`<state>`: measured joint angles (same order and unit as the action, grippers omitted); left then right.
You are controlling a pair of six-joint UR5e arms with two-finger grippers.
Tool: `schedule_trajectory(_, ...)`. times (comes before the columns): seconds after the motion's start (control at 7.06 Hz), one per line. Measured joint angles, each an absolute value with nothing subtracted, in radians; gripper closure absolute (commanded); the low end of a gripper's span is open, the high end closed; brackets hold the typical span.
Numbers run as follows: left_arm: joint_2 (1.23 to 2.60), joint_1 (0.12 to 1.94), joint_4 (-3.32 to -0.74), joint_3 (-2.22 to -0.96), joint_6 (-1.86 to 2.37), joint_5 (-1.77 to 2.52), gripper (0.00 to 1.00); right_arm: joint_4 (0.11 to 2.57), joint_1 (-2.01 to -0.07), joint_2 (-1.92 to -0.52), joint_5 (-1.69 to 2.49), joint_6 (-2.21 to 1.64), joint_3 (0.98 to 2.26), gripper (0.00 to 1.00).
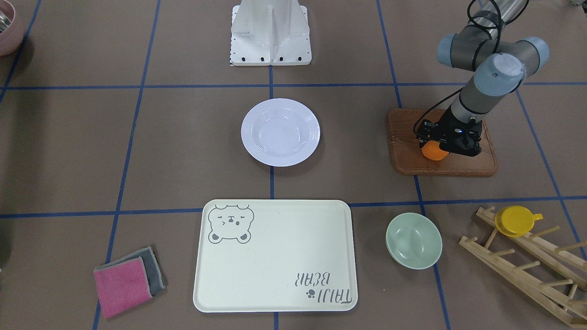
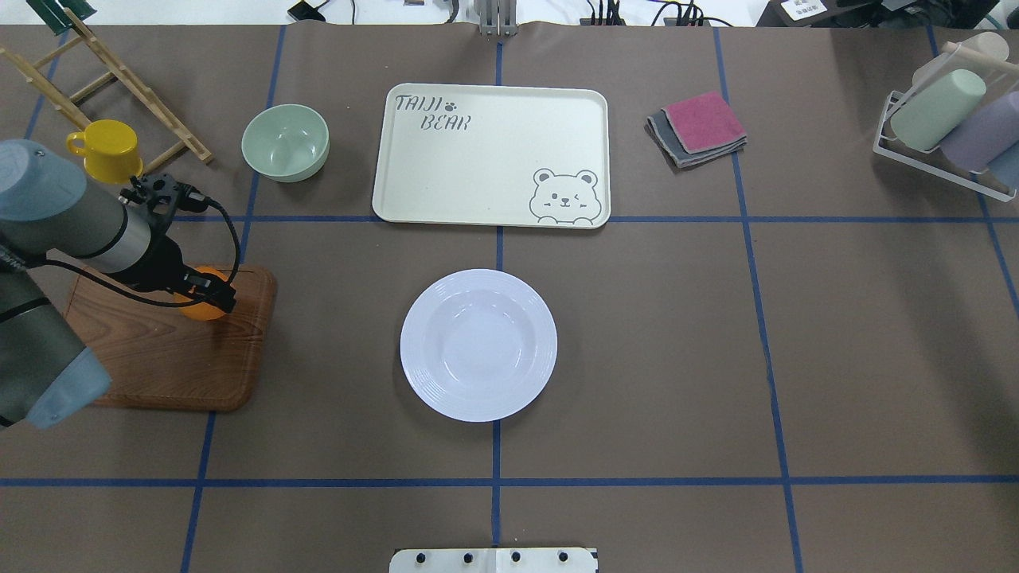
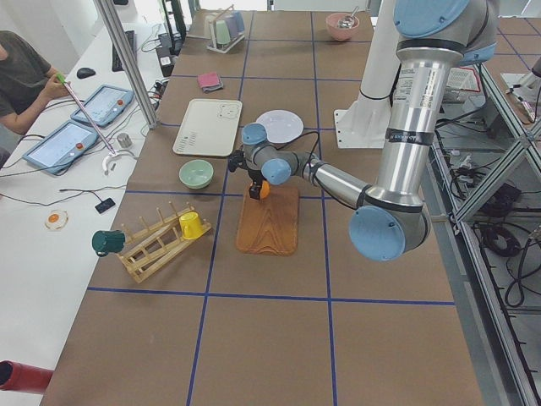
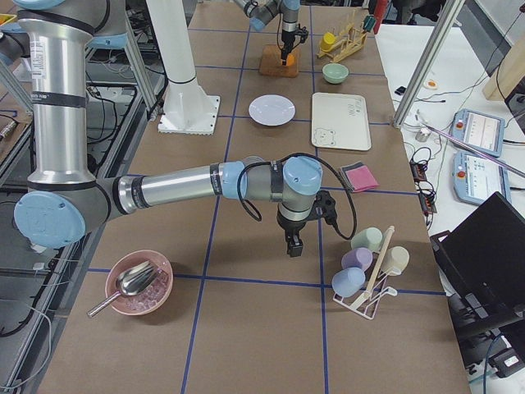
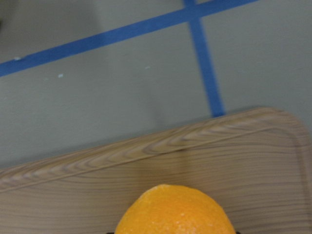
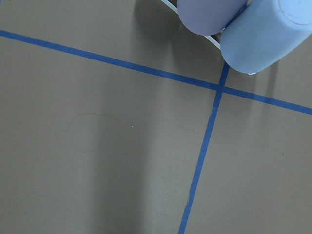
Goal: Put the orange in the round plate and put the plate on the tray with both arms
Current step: 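Carry the orange onto the white plate with the left gripper while the right arm enters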
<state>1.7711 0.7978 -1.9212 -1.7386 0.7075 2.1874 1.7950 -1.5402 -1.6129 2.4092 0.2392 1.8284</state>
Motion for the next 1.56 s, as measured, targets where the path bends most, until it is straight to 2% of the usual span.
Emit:
schedule_trajectory(0.28, 1.947, 0.745, -1.868, -1.737, 0.906, 2.223, 1.00, 1.773, -1.505, -1.612, 2.466, 0.239, 1.835, 0.00)
schedule_trajectory(0.57, 2.124, 0.622, -1.739, -1.732, 1.109, 2.149, 1.00, 1.635, -1.402, -1.617, 2.482, 0.209, 1.839, 0.00)
schedule_trajectory(0.85, 2.216, 0.523, -1.672, -1.702, 1.193, 2.043, 1.00, 1.525, -1.293, -1.615, 2.481, 0.085, 1.848, 0.00)
schedule_trajectory(1.13, 2.302, 0.449, -1.668, -1.601, 1.225, 1.948, 1.00, 1.355, -1.164, -1.606, 2.471, -0.145, 1.857, 0.00)
schedule_trajectory(1.42, 2.327, 0.434, -1.669, -1.563, 1.223, 1.926, 1.00, 1.220, -1.023, -1.551, 2.448, -0.352, 1.842, 0.00)
schedule_trajectory(1.56, 2.330, 0.433, -1.670, -1.556, 1.220, 1.915, 0.62, 1.200, -0.970, -1.510, 2.439, -0.422, 1.823, 0.00)
